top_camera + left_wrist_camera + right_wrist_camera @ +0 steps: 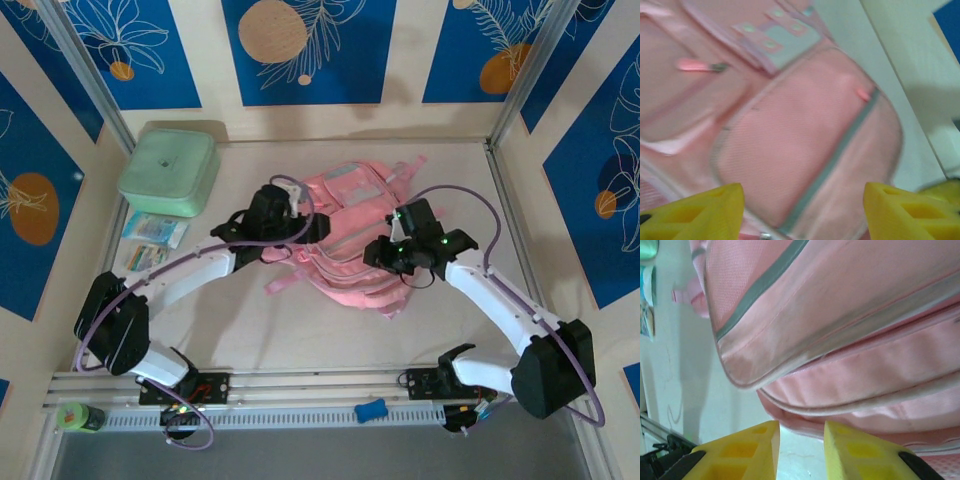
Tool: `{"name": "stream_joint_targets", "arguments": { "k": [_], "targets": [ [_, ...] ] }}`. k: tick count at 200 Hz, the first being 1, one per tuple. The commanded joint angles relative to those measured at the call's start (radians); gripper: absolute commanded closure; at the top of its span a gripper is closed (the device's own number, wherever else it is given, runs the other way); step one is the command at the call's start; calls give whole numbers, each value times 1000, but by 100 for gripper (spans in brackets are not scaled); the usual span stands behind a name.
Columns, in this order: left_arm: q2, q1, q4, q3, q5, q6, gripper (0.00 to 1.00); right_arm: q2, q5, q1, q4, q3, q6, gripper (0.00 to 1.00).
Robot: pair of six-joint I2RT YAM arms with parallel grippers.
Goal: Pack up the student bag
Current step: Close the student bag at the center of the table, then move the student bag to the center of the table.
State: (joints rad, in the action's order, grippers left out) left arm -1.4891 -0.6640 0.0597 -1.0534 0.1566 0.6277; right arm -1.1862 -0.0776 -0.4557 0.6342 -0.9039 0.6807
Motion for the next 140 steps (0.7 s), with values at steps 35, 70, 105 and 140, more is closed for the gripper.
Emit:
{"name": "stream_joint_targets", "arguments": {
  "k": [35, 70, 105, 140],
  "targets": [
    [-102, 159, -40, 31, 102, 65, 28, -76, 62, -121, -58, 46, 88, 69],
    [-210, 199, -116, 2, 132, 86, 27, -115, 95, -138, -107, 62, 122, 69],
    [-270, 195, -255, -2, 196, 156, 34, -135, 113, -113, -114, 62, 101, 69],
    [-271, 154, -293, 46, 170, 199, 40, -169, 104, -31, -142, 29, 12, 70]
  ]
}}
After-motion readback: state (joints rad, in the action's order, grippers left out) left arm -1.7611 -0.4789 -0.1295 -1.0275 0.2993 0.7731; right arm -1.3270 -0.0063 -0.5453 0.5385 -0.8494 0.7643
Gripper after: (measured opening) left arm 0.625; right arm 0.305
